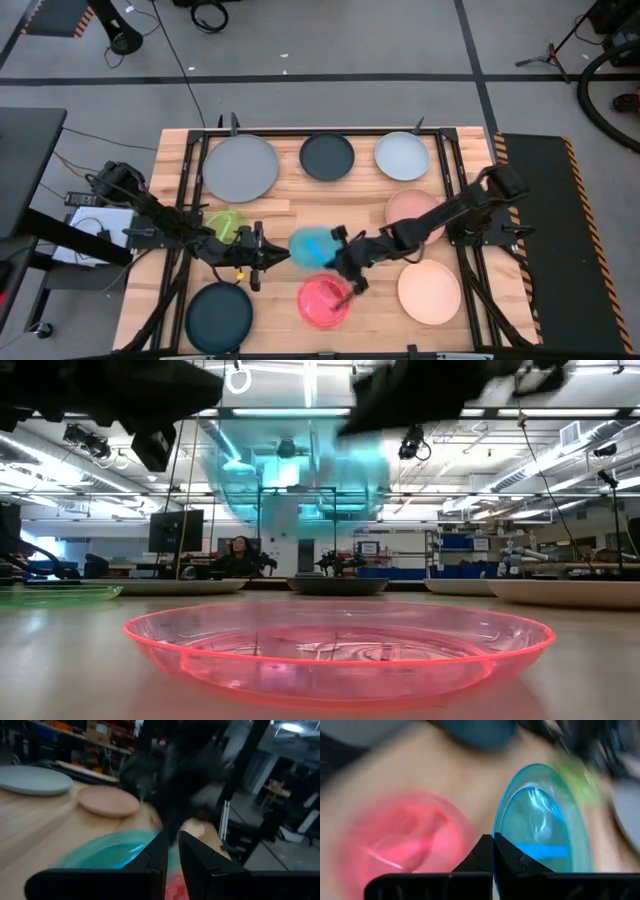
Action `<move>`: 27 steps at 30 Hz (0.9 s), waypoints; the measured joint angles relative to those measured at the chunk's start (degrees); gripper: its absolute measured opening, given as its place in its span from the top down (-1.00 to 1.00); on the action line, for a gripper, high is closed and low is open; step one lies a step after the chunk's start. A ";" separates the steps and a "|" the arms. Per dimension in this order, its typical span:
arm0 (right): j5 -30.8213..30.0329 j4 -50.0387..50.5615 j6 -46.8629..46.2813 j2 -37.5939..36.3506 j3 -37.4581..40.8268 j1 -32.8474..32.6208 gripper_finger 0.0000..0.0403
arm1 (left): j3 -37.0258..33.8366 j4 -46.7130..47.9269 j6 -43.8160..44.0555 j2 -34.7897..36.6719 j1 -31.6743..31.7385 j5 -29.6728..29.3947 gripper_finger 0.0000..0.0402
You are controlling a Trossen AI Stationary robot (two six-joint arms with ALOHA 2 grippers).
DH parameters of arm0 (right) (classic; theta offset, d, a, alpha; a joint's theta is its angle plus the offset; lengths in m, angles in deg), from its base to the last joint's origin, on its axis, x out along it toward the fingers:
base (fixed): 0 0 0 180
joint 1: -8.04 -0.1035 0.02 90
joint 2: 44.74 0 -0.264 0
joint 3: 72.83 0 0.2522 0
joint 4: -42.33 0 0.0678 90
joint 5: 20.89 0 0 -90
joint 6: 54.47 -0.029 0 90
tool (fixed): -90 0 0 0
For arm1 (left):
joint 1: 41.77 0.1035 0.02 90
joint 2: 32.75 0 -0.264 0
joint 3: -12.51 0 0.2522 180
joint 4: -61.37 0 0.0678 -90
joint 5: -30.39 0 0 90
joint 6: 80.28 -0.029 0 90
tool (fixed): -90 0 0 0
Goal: Stack plastic plates
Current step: Stack the blue plate on the pink plate
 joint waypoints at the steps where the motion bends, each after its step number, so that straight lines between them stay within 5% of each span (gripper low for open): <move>1: 2.82 -0.16 2.74 -0.80 -0.46 -0.96 0.98 | 0.00 0.89 0.03 0.00 0.00 1.13 0.74; 7: 12.56 1.97 18.81 0.68 -0.56 -5.21 0.98 | 0.00 2.32 0.75 0.00 0.19 3.43 0.74; 15: 8.83 1.84 30.00 10.72 -0.47 -7.53 0.97 | 0.00 1.91 1.94 0.00 1.19 2.44 0.74; 27: 8.20 -0.05 25.65 11.89 -0.49 -8.78 0.79 | 0.00 1.01 1.87 0.00 1.49 4.43 0.74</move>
